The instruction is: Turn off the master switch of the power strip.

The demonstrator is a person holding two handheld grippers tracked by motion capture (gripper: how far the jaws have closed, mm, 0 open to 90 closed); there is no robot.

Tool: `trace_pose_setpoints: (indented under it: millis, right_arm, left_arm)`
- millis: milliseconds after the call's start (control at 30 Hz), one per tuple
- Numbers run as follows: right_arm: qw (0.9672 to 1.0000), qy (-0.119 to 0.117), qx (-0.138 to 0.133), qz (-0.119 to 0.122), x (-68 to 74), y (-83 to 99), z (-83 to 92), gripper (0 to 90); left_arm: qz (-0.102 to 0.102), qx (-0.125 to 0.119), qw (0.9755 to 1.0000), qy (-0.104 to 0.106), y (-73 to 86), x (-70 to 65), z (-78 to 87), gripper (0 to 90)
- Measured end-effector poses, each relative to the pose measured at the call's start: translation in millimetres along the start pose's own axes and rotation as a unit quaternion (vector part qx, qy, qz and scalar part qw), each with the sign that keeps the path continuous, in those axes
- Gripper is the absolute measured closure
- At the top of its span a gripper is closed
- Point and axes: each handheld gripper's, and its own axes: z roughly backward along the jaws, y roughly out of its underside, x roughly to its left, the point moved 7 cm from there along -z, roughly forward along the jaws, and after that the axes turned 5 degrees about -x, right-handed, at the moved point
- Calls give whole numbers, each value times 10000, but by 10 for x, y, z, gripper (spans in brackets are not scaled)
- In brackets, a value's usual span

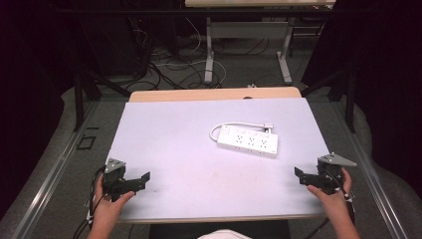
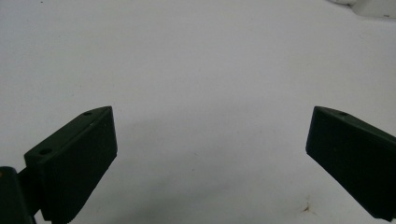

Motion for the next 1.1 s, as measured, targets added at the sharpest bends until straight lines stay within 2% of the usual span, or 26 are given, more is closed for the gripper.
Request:
trace_pose_setpoints:
  millis: [100, 233, 267, 300, 433, 600, 800, 1100]
  right_arm:
    - [9999, -45, -13, -104, 19, -12, -8, 61]
    - [9998, -148, -134, -19, 56, -71, 3, 61]
    - [9997, -189, -155, -60, 84, -84, 6, 61]
    - [9996, -181, -224, -7, 94, -98, -2, 61]
    - [9995, -186, -183, 197, 142, -110, -9, 60]
    - [9993, -159, -245, 233, 173, -139, -16, 60]
    - [9995, -210, -78, 204, 182, -122, -12, 59]
    - [9991, -317, 6, 283, 236, -150, -1, 59]
  left_arm:
    - [29, -21, 10000, -28, 19, 10, 23, 19]
    - [15, -27, 10000, -42, 33, 14, 36, 19]
    - [29, -3, 10000, -50, 39, 14, 47, 19]
    - [22, -27, 10000, -45, 39, 17, 52, 19]
    - [46, -76, 9999, -86, 34, 31, 78, 19]
    - [38, -37, 10000, -84, 34, 49, 89, 19]
    - [17, -66, 9999, -117, 25, 47, 79, 19]
    - [36, -84, 9999, -118, 15, 46, 82, 19]
